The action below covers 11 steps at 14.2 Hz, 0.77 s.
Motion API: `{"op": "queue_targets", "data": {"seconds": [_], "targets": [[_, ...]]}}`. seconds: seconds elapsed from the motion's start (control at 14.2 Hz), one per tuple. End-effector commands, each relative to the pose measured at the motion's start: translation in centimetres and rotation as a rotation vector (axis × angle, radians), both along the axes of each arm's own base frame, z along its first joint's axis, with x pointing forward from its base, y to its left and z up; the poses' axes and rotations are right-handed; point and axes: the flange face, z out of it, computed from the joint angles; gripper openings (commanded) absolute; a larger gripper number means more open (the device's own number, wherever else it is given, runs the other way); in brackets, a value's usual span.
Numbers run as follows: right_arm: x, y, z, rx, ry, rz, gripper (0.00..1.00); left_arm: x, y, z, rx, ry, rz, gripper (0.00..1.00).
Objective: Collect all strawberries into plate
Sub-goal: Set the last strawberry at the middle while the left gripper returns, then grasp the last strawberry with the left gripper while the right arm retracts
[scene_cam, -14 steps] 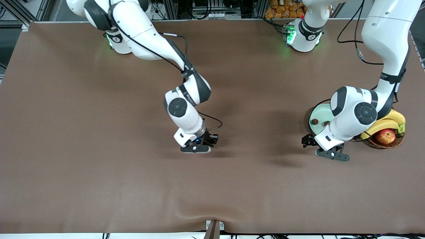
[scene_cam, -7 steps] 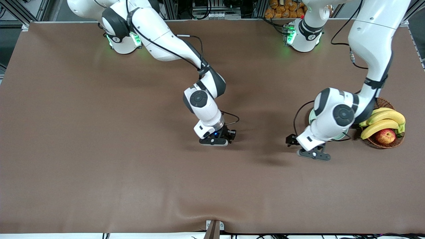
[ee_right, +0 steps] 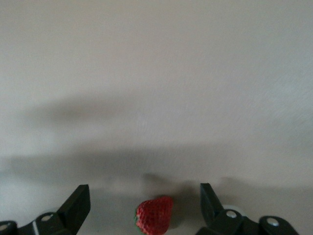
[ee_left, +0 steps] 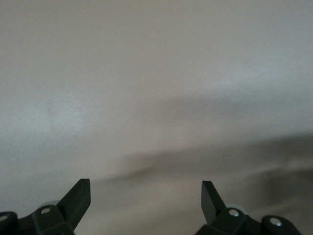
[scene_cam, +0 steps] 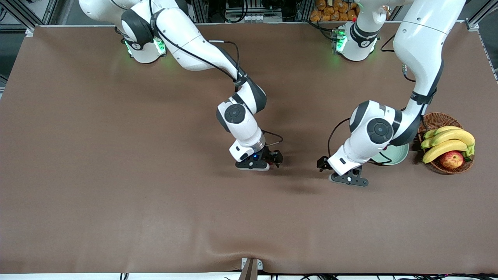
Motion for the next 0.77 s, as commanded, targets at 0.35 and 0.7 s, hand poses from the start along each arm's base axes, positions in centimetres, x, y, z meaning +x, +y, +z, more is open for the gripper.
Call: {"op": "queue_targets", "data": {"seconds": [0.35,0.7], "targets": [[6.2,-11.1,11.7,-0.072,0.148,0.049,1.0,-2.0,-11.5,-0.4,-0.047,-0.002,0.053,1.0],[7.2,-21.2,15.5,-0.131,0.19,0.129,1.0,-3.6,-17.6,-2.4,-0.067,0.006,-0.01,1.0]]}}
